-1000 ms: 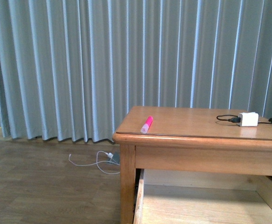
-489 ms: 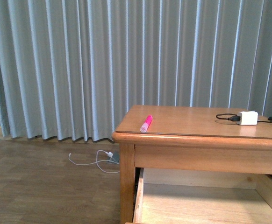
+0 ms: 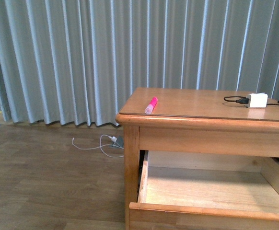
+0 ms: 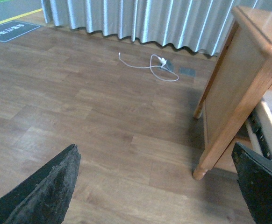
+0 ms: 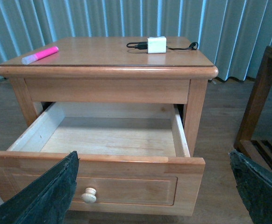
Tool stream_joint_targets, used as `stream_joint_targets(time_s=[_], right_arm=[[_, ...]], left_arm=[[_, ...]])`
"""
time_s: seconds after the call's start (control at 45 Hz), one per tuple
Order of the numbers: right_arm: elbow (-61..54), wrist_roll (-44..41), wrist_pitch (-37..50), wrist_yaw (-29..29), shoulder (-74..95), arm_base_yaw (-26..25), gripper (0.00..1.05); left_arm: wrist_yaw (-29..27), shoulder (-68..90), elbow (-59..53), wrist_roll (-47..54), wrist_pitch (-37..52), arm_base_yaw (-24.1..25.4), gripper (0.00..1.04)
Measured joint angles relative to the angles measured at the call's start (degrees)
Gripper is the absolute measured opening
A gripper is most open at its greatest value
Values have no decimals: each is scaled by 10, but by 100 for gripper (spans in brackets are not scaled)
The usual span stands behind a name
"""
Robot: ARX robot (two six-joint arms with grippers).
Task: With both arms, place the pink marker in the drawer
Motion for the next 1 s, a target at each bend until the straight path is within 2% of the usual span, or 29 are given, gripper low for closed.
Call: stream_joint_targets(time_s=[0.156, 0.267, 0.4, 0.533, 1.0], right_arm=[[0, 0, 0, 0, -1, 0, 96], [0, 0, 0, 0, -1, 0, 96], [0, 0, 0, 0, -1, 0, 96], [0, 0, 0, 0, -1, 0, 96], [0, 0, 0, 0, -1, 0, 96]], left_arm=[[42, 264, 144, 8, 119, -25, 99], [70, 391, 226, 24, 150, -45, 99], [109, 514, 331, 36, 153, -69, 99], [122, 643, 454, 60, 151, -95, 99], [107, 901, 781, 82, 89, -130, 99]])
